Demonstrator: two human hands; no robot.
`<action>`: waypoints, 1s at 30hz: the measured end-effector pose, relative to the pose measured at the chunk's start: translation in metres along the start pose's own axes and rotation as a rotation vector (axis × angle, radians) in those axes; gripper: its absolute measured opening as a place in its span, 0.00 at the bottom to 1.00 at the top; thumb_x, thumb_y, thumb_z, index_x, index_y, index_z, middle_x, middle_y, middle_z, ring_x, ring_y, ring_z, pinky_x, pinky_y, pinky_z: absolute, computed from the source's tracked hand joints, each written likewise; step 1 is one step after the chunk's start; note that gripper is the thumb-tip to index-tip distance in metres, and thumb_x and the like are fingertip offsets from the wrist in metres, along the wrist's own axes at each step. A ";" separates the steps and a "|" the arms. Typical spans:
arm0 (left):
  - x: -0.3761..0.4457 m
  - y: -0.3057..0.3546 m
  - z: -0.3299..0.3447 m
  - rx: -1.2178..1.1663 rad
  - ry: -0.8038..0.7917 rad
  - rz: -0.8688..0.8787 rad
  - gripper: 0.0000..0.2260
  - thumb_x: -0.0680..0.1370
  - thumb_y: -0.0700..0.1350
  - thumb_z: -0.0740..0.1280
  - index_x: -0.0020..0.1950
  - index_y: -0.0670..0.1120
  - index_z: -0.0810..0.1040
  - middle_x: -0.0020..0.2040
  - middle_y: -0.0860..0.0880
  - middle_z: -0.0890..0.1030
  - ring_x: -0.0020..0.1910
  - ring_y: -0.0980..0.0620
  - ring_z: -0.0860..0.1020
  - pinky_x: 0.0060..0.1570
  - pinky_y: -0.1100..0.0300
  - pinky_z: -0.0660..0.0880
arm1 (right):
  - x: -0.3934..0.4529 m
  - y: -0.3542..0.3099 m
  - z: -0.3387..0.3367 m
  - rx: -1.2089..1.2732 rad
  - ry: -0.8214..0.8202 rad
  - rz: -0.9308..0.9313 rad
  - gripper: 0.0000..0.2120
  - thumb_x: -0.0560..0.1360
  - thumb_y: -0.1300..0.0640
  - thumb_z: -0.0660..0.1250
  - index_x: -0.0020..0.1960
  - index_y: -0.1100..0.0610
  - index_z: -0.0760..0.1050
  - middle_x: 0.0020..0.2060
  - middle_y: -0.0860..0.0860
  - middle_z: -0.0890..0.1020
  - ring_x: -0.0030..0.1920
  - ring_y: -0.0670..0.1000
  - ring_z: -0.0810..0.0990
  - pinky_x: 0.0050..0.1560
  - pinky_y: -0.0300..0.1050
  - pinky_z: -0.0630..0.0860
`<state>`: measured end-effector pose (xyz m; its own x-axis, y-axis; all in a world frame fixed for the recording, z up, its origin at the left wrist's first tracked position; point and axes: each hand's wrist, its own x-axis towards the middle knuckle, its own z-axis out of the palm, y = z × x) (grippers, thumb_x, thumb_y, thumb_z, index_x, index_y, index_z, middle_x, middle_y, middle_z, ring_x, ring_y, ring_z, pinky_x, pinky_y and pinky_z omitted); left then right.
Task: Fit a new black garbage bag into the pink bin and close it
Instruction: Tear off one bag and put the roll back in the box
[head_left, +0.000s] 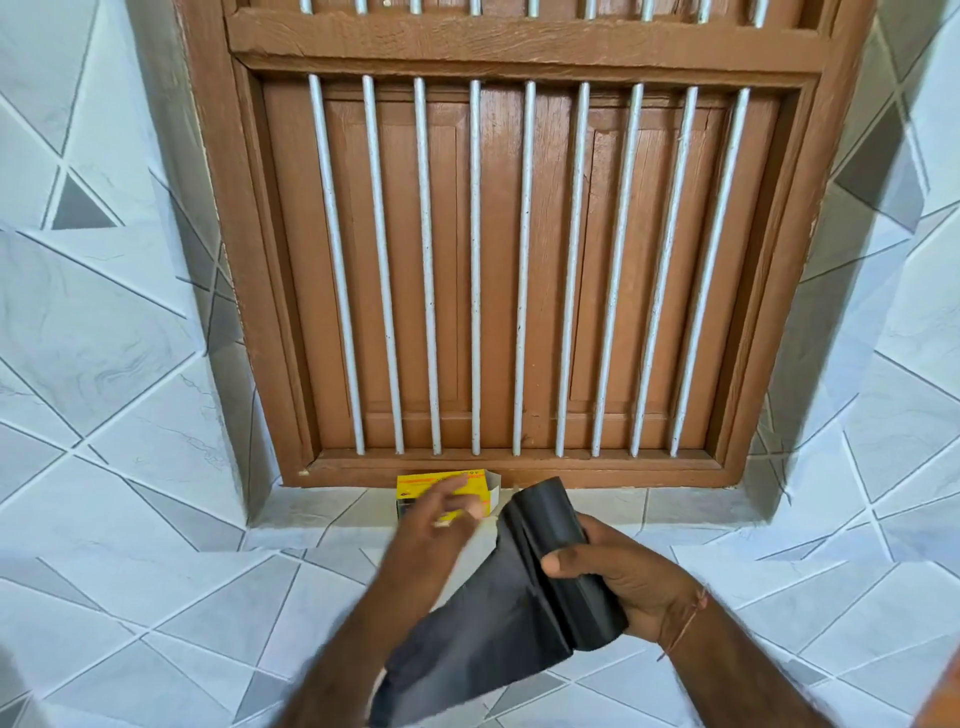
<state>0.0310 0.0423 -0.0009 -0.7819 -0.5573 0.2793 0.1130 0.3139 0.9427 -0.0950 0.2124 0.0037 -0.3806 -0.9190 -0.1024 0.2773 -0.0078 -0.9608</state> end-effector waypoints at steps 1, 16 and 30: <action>0.002 -0.002 0.011 -0.089 -0.186 -0.096 0.09 0.78 0.47 0.66 0.58 0.51 0.79 0.51 0.53 0.84 0.52 0.59 0.80 0.52 0.68 0.75 | 0.002 0.000 0.002 0.014 -0.026 0.001 0.28 0.62 0.63 0.75 0.62 0.60 0.77 0.53 0.62 0.81 0.51 0.60 0.81 0.55 0.56 0.78; 0.024 -0.005 -0.001 0.130 -0.259 -0.112 0.08 0.74 0.41 0.72 0.35 0.45 0.79 0.28 0.54 0.77 0.27 0.60 0.73 0.29 0.69 0.69 | 0.005 0.031 -0.033 0.023 0.237 0.168 0.32 0.61 0.56 0.81 0.63 0.62 0.78 0.60 0.65 0.80 0.65 0.67 0.75 0.67 0.65 0.70; 0.032 -0.002 -0.053 0.354 -0.253 -0.067 0.09 0.74 0.45 0.73 0.33 0.47 0.79 0.28 0.54 0.77 0.30 0.60 0.73 0.31 0.66 0.67 | 0.003 0.034 -0.037 0.061 0.444 0.189 0.26 0.61 0.55 0.80 0.57 0.60 0.80 0.53 0.62 0.83 0.52 0.64 0.81 0.50 0.56 0.79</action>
<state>0.0382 -0.0169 0.0163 -0.9109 -0.3934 0.1245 -0.1259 0.5523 0.8241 -0.1197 0.2244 -0.0386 -0.6546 -0.6498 -0.3863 0.4239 0.1076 -0.8993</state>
